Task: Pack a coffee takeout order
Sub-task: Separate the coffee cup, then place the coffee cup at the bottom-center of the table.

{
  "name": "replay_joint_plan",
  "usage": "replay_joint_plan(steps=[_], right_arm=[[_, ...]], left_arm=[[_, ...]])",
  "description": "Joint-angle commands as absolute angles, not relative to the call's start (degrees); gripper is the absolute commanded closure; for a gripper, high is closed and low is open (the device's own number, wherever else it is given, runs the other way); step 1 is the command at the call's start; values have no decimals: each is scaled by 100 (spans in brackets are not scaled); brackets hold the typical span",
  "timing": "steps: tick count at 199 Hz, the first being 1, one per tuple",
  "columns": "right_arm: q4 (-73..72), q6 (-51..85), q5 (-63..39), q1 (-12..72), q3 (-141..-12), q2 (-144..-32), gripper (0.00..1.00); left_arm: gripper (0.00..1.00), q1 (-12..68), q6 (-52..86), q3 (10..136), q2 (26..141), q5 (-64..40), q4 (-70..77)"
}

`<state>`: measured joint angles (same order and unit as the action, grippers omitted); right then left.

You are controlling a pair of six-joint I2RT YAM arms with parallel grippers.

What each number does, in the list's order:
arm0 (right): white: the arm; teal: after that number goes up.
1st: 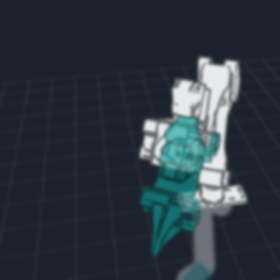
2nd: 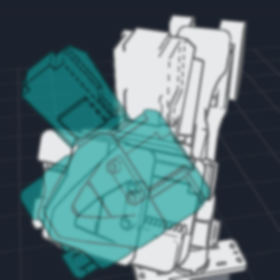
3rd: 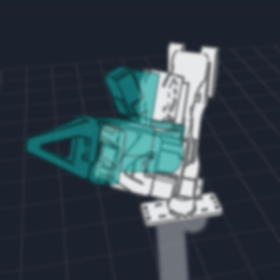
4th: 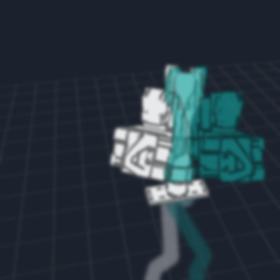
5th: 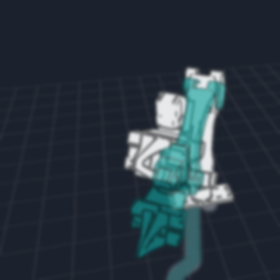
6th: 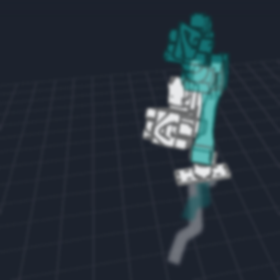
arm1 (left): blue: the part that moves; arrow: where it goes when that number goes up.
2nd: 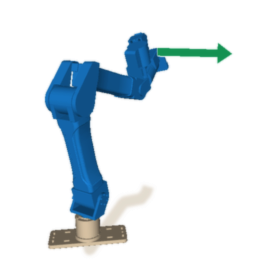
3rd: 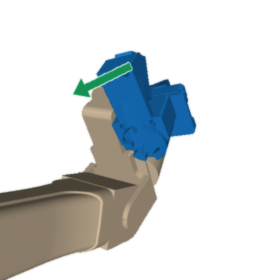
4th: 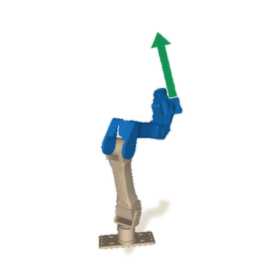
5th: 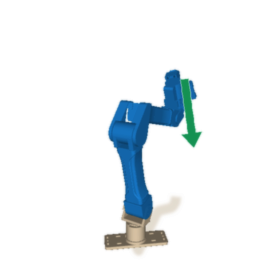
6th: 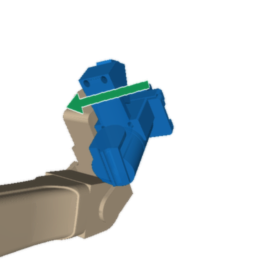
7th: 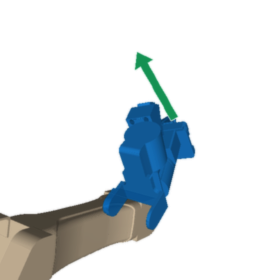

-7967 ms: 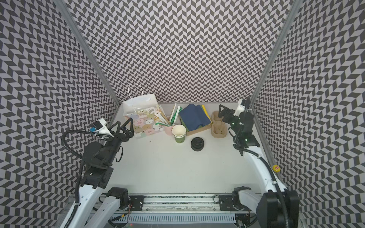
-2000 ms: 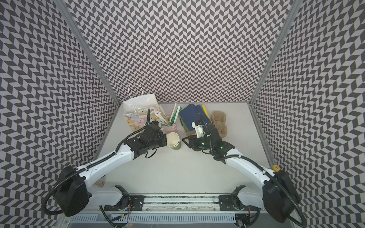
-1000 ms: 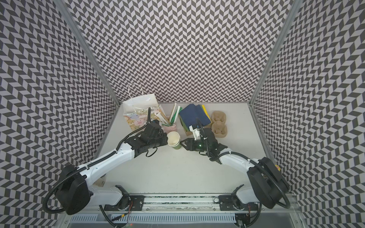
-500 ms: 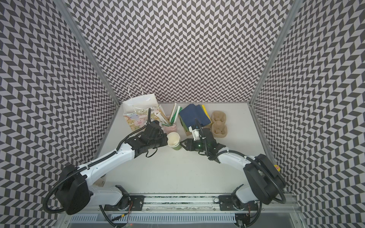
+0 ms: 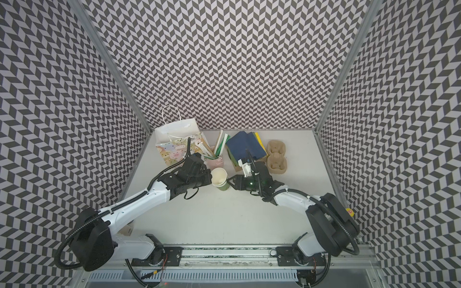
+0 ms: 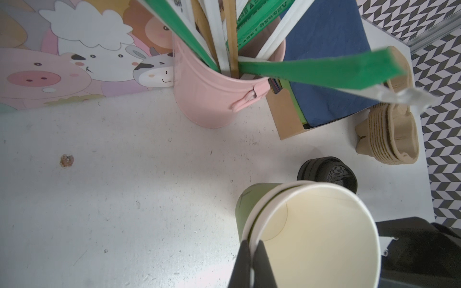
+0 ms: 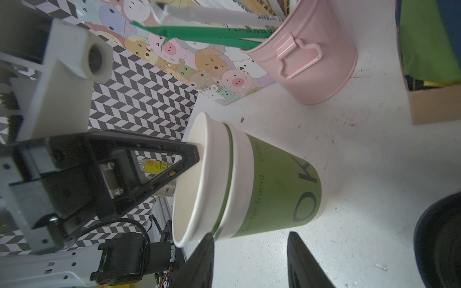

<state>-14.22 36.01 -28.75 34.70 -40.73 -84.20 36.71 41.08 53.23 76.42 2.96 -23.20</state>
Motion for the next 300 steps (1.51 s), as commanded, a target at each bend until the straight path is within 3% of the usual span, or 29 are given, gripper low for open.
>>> replay_joint_plan(steps=[1,133,229,300], right_arm=[[-1723,3542,-2786,3454,-4278,-8454,54],[-1502,3652,-2437,3445,-4453,-8802,54],[-1466,3644,-2535,3410,-4608,-8921,53],[-634,3184,-2147,3327,-5047,-8592,50]], left_arm=[[100,3687,4166,5230,7603,217,-2250],[100,3709,4245,5564,7497,176,-2388],[100,3525,3847,6562,7635,509,-2905],[100,3505,3331,7706,7422,820,-3814]])
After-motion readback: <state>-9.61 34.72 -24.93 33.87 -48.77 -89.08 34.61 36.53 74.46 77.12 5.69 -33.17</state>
